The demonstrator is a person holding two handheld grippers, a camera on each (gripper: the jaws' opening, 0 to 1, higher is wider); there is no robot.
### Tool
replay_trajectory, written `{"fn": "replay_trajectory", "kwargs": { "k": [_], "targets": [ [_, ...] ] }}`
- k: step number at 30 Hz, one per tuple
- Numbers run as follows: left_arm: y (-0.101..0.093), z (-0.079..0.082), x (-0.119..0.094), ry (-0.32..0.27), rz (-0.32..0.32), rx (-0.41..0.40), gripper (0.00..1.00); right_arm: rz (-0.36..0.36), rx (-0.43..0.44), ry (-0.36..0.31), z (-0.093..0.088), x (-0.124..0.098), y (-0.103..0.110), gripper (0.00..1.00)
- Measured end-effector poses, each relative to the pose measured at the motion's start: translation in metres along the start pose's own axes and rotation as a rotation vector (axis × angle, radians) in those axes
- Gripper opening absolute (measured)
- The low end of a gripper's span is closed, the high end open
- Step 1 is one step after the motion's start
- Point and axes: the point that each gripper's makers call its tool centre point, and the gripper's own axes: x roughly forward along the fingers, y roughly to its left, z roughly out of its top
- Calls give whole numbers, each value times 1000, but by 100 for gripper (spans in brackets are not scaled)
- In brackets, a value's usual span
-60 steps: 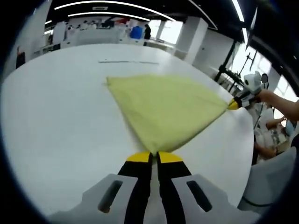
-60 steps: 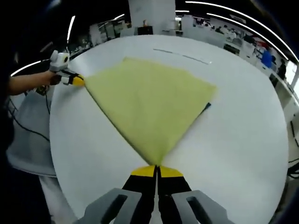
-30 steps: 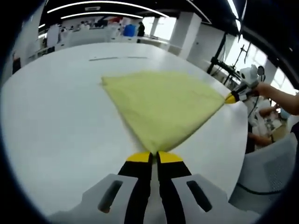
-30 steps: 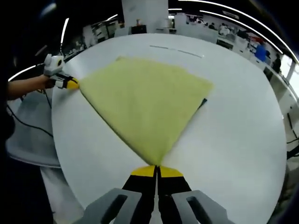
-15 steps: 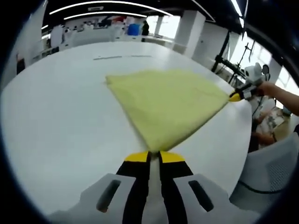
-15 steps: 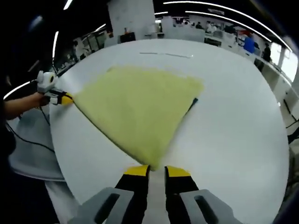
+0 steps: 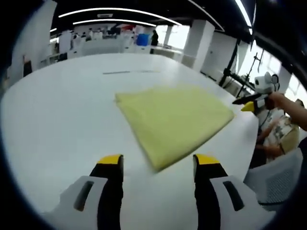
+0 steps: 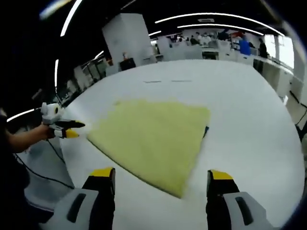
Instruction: Fold the garment on the visible template until the final outline fits inside the template.
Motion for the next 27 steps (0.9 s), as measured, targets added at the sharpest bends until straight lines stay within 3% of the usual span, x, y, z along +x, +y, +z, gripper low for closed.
{"fn": "replay_trajectory", "kwargs": {
  "k": [6,16,21,24,27],
  "targets": [
    [-3,17,-10,-42,29,60,72,-25,-26,-35,8,-10,10,93],
    [-14,33,-24,-71,28,83,99,-58,-87,-32,8,-22,27,99],
    [-9,34,-27,-79,55,86,99,-54,-111,-34,10,-24,32,99],
    [0,34,-31,-76,108,112,96,-52,-127,-35,13,-24,34,99],
    [0,32,-33,-60,90,106,96,-73,-143,-43,17,-24,31,98]
  ]
}}
